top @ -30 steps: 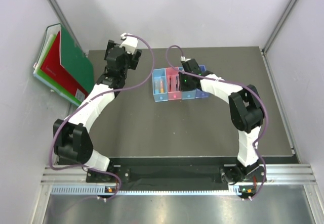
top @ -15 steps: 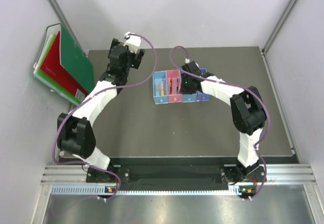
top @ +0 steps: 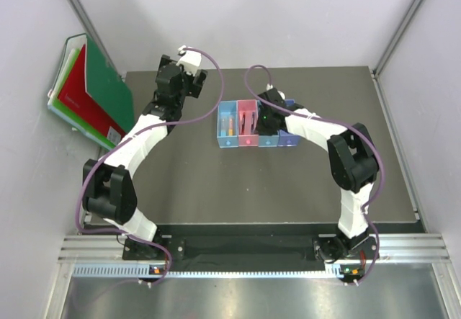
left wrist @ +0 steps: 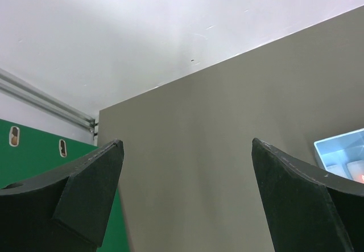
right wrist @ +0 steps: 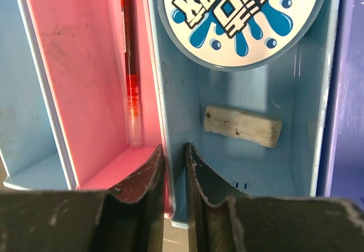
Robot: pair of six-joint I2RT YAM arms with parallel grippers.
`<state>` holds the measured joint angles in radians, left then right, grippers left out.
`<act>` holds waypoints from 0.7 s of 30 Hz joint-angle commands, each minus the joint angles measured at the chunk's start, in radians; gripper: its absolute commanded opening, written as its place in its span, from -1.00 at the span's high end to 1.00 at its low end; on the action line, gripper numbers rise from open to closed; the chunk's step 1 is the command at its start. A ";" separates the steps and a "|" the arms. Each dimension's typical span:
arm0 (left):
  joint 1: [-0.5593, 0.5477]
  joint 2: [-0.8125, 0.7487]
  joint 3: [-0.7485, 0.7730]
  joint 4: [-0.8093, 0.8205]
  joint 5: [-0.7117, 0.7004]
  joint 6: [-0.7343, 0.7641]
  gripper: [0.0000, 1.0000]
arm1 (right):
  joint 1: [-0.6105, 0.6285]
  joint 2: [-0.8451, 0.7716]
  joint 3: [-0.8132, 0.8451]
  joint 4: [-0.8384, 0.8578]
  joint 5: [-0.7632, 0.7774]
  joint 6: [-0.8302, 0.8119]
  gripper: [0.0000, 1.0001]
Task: Sort the stationery into containers
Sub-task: Move the storage box to the center of the board.
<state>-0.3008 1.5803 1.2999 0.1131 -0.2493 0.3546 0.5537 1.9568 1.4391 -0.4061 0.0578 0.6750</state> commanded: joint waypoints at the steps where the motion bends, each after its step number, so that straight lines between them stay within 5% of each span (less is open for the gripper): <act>1: 0.006 0.000 0.012 0.066 0.022 -0.032 -0.98 | 0.048 0.022 -0.057 -0.091 -0.052 0.106 0.77; 8: 0.005 -0.028 -0.020 0.072 0.030 -0.046 -0.98 | 0.072 0.016 -0.054 -0.080 -0.061 0.095 0.76; 21: 0.005 -0.048 -0.080 0.100 0.012 -0.042 -0.98 | 0.068 -0.121 0.006 -0.054 0.054 -0.221 0.28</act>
<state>-0.3008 1.5791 1.2327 0.1349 -0.2325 0.3138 0.6086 1.9213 1.4132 -0.4477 0.0780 0.5835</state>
